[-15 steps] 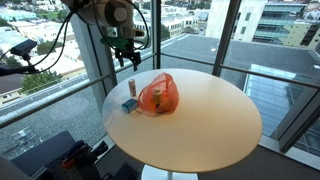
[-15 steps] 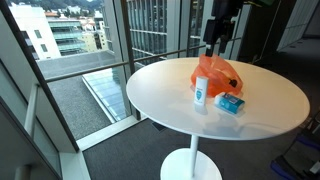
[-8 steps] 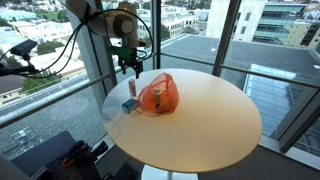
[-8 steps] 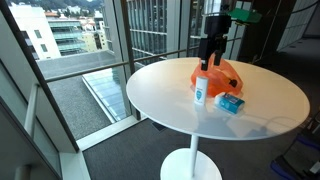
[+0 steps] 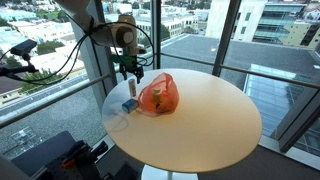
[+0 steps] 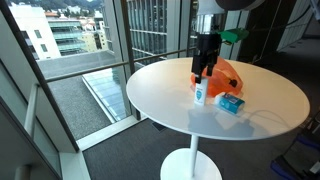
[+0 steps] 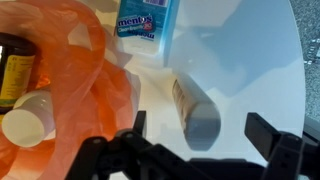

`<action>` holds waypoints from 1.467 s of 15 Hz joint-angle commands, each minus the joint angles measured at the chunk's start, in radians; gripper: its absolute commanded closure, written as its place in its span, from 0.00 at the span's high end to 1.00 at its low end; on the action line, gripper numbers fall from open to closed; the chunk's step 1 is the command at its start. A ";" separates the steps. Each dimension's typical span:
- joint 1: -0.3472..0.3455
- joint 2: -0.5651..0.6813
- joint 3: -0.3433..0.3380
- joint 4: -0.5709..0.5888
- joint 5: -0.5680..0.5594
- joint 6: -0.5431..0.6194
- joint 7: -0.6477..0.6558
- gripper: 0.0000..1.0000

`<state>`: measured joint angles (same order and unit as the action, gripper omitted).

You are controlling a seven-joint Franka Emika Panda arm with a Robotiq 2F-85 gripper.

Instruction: Put the white bottle in the plastic

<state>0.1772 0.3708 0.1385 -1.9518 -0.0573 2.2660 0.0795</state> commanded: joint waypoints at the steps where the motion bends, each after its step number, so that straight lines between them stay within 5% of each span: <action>1: 0.033 0.031 -0.017 0.049 -0.045 0.011 0.034 0.74; 9: 0.049 0.027 -0.025 0.070 -0.061 -0.001 0.043 0.10; 22: 0.000 -0.080 -0.019 0.121 0.035 -0.154 -0.014 0.10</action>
<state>0.2032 0.3417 0.1110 -1.8584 -0.0599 2.1924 0.0901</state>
